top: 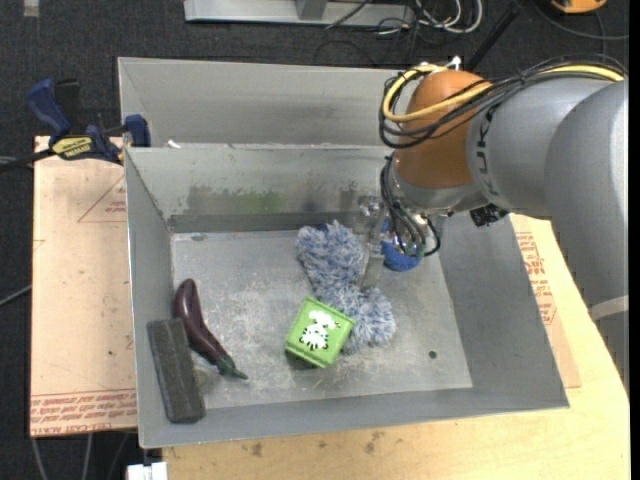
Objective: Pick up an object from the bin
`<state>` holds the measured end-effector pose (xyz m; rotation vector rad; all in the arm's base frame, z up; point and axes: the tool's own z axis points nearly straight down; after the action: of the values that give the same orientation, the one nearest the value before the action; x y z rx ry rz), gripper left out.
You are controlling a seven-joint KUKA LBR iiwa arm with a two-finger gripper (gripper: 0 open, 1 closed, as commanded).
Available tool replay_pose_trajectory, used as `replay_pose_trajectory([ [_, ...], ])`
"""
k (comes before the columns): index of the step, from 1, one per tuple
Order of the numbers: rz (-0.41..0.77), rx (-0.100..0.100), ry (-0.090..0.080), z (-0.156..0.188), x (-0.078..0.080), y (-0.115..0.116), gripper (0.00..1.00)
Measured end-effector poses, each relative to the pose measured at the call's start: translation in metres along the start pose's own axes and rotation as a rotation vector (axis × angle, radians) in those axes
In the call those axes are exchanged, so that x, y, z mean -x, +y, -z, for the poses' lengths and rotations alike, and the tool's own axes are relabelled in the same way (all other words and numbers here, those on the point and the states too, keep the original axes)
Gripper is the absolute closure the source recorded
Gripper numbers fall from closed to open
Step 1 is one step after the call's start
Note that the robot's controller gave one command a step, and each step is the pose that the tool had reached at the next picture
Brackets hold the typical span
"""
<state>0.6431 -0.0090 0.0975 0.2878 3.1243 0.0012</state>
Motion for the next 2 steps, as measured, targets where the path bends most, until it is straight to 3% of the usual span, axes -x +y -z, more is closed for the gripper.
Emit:
replay_pose_trajectory([
  [1, 0.252, 0.0, 0.0, -0.011, 0.0, 0.001, 0.0],
  [2, 0.078, 0.0, 0.003, -0.025, 0.007, -0.005, 1.0],
])
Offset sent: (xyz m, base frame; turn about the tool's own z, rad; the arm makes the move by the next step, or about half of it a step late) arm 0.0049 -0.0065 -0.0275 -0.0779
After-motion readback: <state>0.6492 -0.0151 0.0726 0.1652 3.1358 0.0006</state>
